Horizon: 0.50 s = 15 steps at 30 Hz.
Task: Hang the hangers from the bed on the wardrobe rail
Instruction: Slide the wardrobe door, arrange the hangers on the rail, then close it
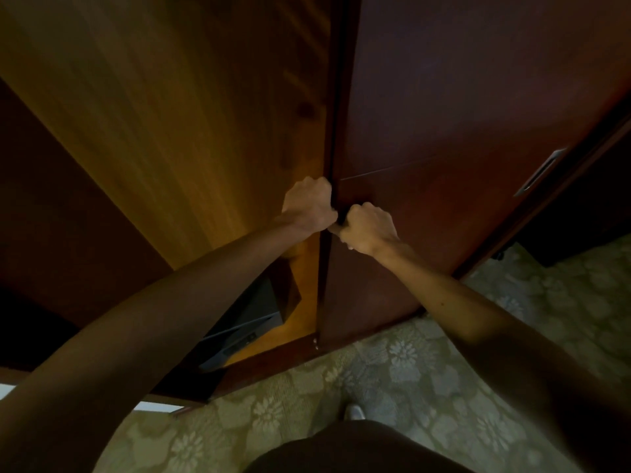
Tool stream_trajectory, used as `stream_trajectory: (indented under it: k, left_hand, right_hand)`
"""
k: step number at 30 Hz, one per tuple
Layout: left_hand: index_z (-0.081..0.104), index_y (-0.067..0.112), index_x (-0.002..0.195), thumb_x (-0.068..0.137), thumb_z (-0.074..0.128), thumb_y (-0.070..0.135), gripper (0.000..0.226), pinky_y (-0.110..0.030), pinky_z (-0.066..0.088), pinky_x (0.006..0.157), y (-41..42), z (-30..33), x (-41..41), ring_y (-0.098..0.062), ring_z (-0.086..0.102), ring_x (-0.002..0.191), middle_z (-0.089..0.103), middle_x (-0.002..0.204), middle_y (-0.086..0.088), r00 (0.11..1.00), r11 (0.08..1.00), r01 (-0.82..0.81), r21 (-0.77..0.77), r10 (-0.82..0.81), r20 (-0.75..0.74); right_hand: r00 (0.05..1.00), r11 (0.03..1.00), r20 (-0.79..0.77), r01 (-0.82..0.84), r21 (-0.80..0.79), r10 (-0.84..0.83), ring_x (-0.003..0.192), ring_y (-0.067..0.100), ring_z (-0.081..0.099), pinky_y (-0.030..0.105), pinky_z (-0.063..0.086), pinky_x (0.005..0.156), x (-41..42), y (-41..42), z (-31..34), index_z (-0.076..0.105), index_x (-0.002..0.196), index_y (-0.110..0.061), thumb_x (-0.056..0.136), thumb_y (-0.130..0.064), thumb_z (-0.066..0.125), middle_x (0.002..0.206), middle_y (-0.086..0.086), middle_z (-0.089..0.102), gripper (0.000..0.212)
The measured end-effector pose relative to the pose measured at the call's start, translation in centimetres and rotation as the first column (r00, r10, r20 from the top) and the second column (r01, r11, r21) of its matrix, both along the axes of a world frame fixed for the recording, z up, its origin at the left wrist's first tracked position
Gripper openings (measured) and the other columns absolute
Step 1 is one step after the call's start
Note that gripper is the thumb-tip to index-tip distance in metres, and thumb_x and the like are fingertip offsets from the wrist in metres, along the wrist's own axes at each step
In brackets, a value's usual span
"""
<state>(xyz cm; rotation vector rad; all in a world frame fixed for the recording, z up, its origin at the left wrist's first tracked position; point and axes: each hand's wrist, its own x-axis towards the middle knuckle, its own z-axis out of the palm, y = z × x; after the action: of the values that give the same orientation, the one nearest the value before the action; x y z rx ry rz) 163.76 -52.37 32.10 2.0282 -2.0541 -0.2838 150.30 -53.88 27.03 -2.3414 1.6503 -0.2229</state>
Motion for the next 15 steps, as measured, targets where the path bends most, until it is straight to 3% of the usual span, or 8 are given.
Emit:
stream_trajectory:
  k: [4, 10, 13, 15]
  left_hand:
    - [0.055, 0.02, 0.085, 0.09, 0.066, 0.03, 0.016, -0.036, 0.056, 0.072, -0.1, 0.8, 0.9, -0.022, 0.064, 0.084, 0.061, 0.088, -0.002, 0.998, 0.998, 0.038, 0.06, -0.04, 0.04]
    - [0.061, 0.016, 0.077, 0.089, 0.066, 0.032, 0.02, -0.035, 0.052, 0.067, 0.2, 3.2, 4.7, -0.021, 0.065, 0.082, 0.063, 0.083, -0.001, 0.996, 0.998, 0.069, 0.009, -0.069, 0.057]
    - [0.065, 0.016, 0.08, 0.091, 0.063, 0.037, 0.024, -0.04, 0.057, 0.07, 0.9, 5.3, 7.9, -0.023, 0.065, 0.079, 0.065, 0.084, -0.003, 0.995, 0.995, 0.099, -0.01, -0.098, 0.034]
    - [0.07, 0.017, 0.092, 0.092, 0.061, 0.039, 0.023, -0.041, 0.058, 0.075, 1.4, 7.1, 10.5, -0.023, 0.067, 0.086, 0.068, 0.092, -0.002, 0.995, 0.994, 0.104, -0.043, -0.104, 0.004]
  right_hand:
    - [0.998, 1.0, 0.055, -0.011, -0.022, 0.012, 0.065, 0.018, 0.07, 0.04, 0.06, 0.071, 0.4, 0.5, 1.6, 0.066, 0.06, -0.019, 0.093, -0.054, 0.053, 0.063, -0.002, 0.069, 0.051]
    - [0.994, 0.999, 0.103, -0.032, -0.031, 0.035, 0.066, 0.015, 0.069, 0.037, 0.059, 0.069, 3.8, 1.3, 5.9, 0.066, 0.065, -0.018, 0.089, -0.028, 0.061, 0.061, -0.004, 0.068, 0.027]
    - [0.99, 0.994, 0.14, -0.017, -0.105, 0.031, 0.06, 0.014, 0.061, 0.031, 0.052, 0.06, 7.0, 2.5, 8.3, 0.051, 0.057, -0.026, 0.088, -0.024, 0.062, 0.059, -0.006, 0.056, 0.033]
    - [0.986, 0.99, 0.162, -0.005, -0.139, 0.028, 0.054, 0.007, 0.055, 0.028, 0.048, 0.056, 9.2, 3.1, 10.2, 0.049, 0.054, -0.027, 0.088, -0.023, 0.064, 0.056, -0.009, 0.052, 0.037]
